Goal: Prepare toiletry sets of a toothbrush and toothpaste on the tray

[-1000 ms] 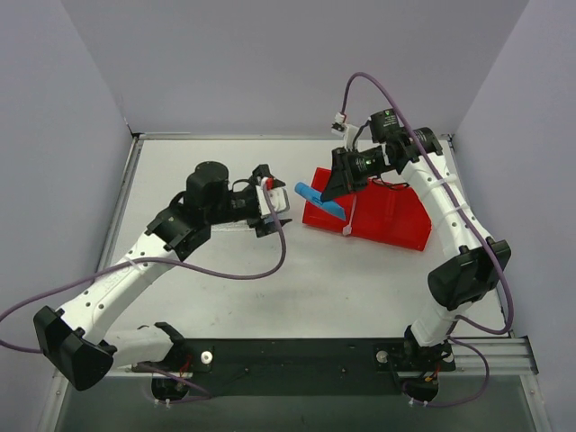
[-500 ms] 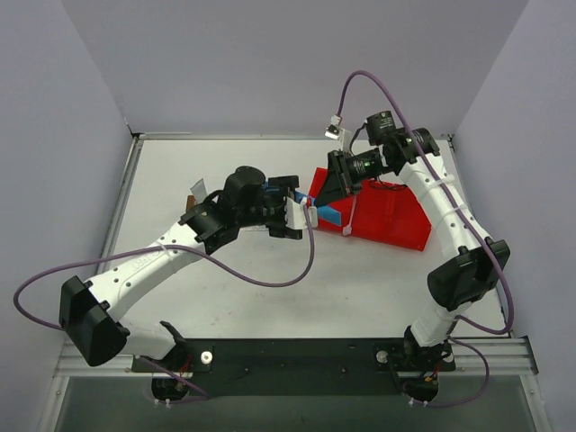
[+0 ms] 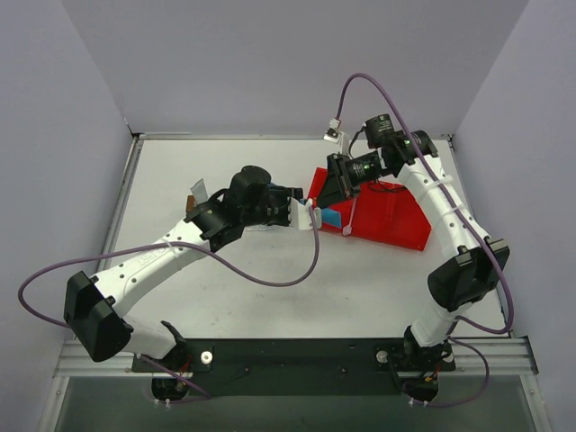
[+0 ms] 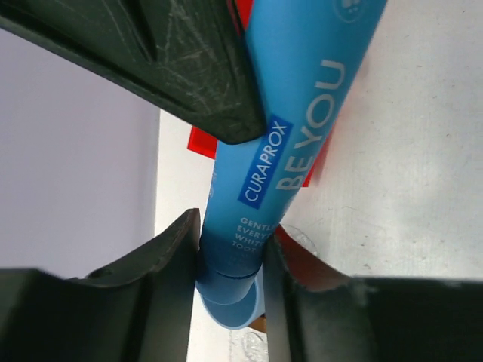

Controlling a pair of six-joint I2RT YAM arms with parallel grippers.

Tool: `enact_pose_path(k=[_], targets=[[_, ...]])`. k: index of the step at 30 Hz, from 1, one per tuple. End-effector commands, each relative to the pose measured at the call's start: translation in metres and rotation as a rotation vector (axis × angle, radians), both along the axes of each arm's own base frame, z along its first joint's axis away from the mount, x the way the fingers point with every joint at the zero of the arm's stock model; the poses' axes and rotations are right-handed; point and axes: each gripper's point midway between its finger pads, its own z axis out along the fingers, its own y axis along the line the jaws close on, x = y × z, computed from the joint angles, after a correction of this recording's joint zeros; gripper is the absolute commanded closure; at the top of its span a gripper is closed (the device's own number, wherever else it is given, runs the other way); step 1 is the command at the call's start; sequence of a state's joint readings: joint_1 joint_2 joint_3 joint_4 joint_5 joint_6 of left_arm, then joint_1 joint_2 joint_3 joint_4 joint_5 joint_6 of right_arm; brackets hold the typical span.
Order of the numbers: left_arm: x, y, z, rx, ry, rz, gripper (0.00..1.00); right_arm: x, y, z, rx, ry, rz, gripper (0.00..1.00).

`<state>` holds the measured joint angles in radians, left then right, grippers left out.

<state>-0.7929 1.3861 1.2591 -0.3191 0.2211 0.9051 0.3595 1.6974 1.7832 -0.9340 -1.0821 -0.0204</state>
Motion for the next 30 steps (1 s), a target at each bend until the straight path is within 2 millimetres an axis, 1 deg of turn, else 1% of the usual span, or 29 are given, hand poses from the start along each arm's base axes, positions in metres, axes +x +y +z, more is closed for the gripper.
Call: enact_pose_path(k=[1,2,5,6,7,9,10,12,13,14,15,16,17,18,19,20,22,23,24,25,26,28,29,30], targets=[[0.000,-0.007,0.027,-0.063,-0.063,-0.011,0.75,-0.018,0.001,0.022,0.061,-0.027,0.044,1.00],[-0.002,-0.008,0.026,-0.062,-0.061,-0.014,0.79,-0.019,0.001,0.022,0.061,-0.030,0.045,1.00],[-0.005,-0.009,0.022,-0.064,-0.051,-0.015,1.00,-0.018,0.001,0.023,0.061,-0.037,0.042,1.00],[-0.005,-0.008,0.022,-0.069,-0.048,-0.011,1.00,-0.017,0.000,0.023,0.059,-0.041,0.040,1.00],[-0.007,-0.008,0.021,-0.076,-0.035,-0.008,1.00,-0.016,-0.001,0.023,0.052,-0.046,0.034,0.96],[-0.010,-0.006,0.022,-0.090,-0.028,-0.008,1.00,-0.014,-0.002,0.027,0.051,-0.063,0.025,0.85],[-0.012,-0.006,0.022,-0.101,-0.016,-0.005,1.00,-0.013,-0.004,0.028,0.043,-0.074,0.014,0.77],[-0.018,-0.002,0.019,-0.112,-0.003,-0.006,1.00,-0.009,-0.008,0.031,0.032,-0.101,-0.004,0.72],[-0.020,-0.001,0.018,-0.125,0.010,-0.002,1.00,-0.007,-0.009,0.033,0.023,-0.108,-0.017,0.66],[-0.023,0.001,0.021,-0.140,0.006,-0.005,1.00,-0.004,-0.012,0.033,0.010,-0.124,-0.031,0.62],[-0.026,0.003,0.014,-0.140,0.019,-0.002,1.00,-0.001,-0.014,0.036,0.008,-0.138,-0.044,0.57],[-0.029,0.004,0.012,-0.151,0.035,0.005,1.00,0.001,-0.017,0.038,0.003,-0.148,-0.055,0.53],[-0.031,0.007,0.018,-0.176,0.030,0.011,1.00,0.003,-0.020,0.040,-0.005,-0.165,-0.070,0.50],[-0.033,0.009,0.018,-0.189,0.038,0.019,1.00,0.006,-0.024,0.042,-0.009,-0.175,-0.088,0.48],[-0.035,0.012,0.010,-0.199,0.068,0.034,1.00,0.007,-0.027,0.045,-0.011,-0.191,-0.098,0.48],[-0.039,0.016,0.020,-0.238,0.058,0.039,1.00,0.008,-0.031,0.049,-0.012,-0.210,-0.112,0.47],[-0.042,0.022,0.020,-0.285,0.097,0.064,1.00,0.016,-0.042,0.053,-0.019,-0.234,-0.155,0.46],[-0.046,0.026,0.030,-0.326,0.095,0.063,1.00,0.018,-0.046,0.060,-0.013,-0.258,-0.173,0.46],[-0.047,0.029,0.035,-0.354,0.107,0.071,1.00,0.021,-0.049,0.062,-0.011,-0.264,-0.190,0.45],[-0.043,0.036,0.039,-0.396,0.141,0.105,1.00,0.025,-0.055,0.063,-0.016,-0.279,-0.213,0.45],[-0.045,0.039,0.049,-0.436,0.144,0.104,1.00,0.026,-0.057,0.067,-0.014,-0.314,-0.228,0.45],[-0.043,0.044,0.061,-0.494,0.175,0.136,1.00,0.030,-0.061,0.070,-0.021,-0.357,-0.257,0.44],[-0.040,0.048,0.070,-0.522,0.172,0.159,1.00,0.030,-0.062,0.075,-0.010,-0.400,-0.264,0.44],[-0.039,0.049,0.075,-0.542,0.178,0.168,1.00,0.028,-0.061,0.078,0.004,-0.396,-0.280,0.44]])
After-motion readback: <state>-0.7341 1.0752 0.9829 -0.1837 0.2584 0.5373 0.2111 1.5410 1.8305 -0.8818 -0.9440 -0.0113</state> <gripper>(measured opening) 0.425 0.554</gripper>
